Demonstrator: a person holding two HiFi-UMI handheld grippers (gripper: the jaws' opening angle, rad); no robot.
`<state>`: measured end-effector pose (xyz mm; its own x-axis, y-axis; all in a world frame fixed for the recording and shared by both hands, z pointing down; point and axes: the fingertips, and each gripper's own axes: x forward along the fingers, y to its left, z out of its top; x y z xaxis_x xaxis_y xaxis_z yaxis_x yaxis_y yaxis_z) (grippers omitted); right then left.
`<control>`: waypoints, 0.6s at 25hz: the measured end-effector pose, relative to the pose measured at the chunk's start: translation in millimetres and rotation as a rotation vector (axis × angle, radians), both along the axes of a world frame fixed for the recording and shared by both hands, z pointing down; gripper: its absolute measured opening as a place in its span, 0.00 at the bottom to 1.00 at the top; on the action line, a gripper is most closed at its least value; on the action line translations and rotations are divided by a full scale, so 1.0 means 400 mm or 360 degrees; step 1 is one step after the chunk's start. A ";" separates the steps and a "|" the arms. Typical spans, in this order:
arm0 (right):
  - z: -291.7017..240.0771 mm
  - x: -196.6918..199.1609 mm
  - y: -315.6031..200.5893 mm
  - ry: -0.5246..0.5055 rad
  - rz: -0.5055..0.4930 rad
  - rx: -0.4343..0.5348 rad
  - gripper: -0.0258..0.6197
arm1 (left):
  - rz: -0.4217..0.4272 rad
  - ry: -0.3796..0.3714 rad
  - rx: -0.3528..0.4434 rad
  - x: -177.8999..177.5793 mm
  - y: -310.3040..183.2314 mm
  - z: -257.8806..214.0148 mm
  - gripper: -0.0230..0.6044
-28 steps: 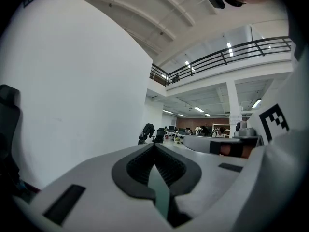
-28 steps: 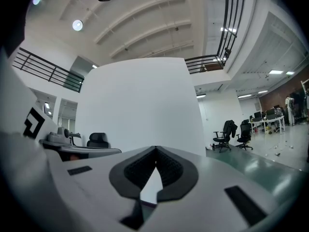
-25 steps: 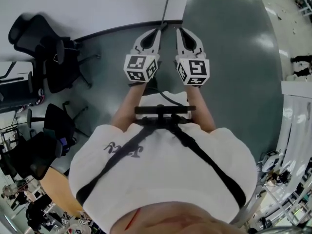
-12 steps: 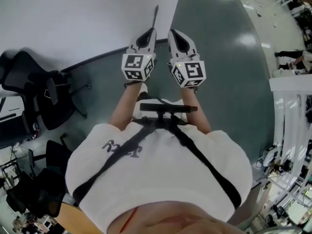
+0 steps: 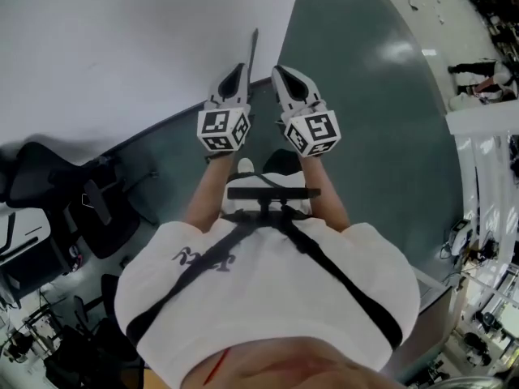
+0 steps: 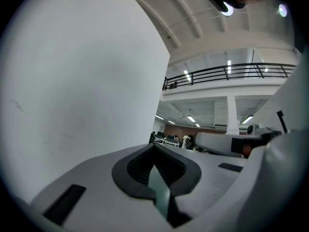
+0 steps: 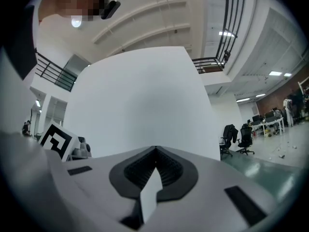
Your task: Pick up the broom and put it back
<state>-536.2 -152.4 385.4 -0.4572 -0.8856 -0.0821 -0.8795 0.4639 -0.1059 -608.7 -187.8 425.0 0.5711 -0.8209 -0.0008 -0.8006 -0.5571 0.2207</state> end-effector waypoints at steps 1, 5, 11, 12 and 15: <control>0.016 0.011 -0.013 -0.0007 0.0020 -0.0026 0.05 | 0.0015 -0.0013 -0.0019 0.010 -0.012 0.014 0.05; 0.088 0.042 -0.071 0.0047 0.0055 -0.0146 0.05 | 0.0037 -0.0111 -0.0106 0.045 -0.065 0.076 0.05; 0.222 0.087 -0.226 0.0109 0.0072 -0.0322 0.05 | 0.0020 -0.0157 -0.0248 0.058 -0.181 0.194 0.06; 0.252 0.088 -0.255 0.0124 0.0075 -0.0359 0.05 | 0.0015 -0.0160 -0.0282 0.051 -0.202 0.215 0.05; 0.337 0.103 -0.323 0.0170 0.0067 -0.0474 0.05 | -0.0013 -0.0169 -0.0366 0.047 -0.253 0.259 0.05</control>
